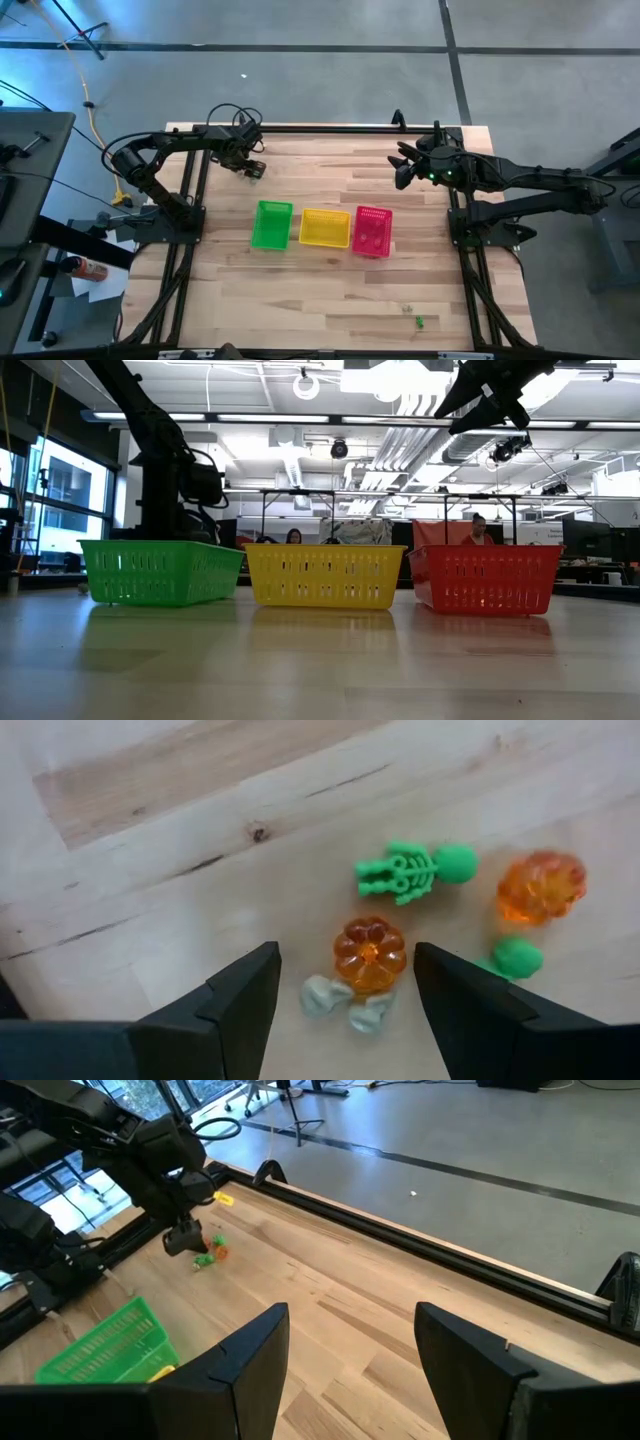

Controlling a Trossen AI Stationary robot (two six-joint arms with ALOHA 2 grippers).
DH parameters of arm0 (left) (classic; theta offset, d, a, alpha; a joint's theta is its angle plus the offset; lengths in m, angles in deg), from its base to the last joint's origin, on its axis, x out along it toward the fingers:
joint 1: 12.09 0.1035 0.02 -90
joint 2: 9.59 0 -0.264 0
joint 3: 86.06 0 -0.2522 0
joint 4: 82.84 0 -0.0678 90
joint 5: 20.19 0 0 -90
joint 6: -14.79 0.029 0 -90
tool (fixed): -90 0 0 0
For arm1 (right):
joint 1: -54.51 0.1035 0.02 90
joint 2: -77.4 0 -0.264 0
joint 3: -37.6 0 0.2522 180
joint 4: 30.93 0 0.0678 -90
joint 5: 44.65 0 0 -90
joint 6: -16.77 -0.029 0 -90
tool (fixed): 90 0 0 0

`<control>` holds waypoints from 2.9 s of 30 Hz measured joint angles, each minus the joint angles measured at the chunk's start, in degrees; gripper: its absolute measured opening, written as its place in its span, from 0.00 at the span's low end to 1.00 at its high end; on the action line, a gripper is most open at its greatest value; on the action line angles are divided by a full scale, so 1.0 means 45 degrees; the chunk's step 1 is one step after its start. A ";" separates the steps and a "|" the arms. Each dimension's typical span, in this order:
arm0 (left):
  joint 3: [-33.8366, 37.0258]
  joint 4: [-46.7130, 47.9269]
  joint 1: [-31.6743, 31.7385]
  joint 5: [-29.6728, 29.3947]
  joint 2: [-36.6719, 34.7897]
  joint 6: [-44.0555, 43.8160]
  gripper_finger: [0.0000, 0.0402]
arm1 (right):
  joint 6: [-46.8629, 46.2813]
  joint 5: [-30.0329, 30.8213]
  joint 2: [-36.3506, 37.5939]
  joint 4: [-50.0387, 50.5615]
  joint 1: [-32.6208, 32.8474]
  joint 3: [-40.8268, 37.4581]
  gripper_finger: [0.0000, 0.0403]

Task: Sort Halloween decoration
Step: Put the orange pumpkin toy into the red basket

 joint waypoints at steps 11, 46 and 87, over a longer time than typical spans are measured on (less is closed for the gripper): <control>-0.0041 -0.0263 0.0015 0.0345 0.0219 0.0350 0.54 | 0.0000 0.0005 0.0000 0.0000 0.0000 -0.0004 0.53; 0.0061 0.0272 0.0054 0.0296 -0.0378 0.1695 0.21 | -0.0106 0.0005 0.0004 0.0010 0.0002 -0.0002 0.53; -0.0036 -1.2078 -0.5363 0.5977 -0.6436 0.3347 0.21 | 0.2922 -0.4046 -0.0844 -0.7247 -0.0072 0.0001 0.53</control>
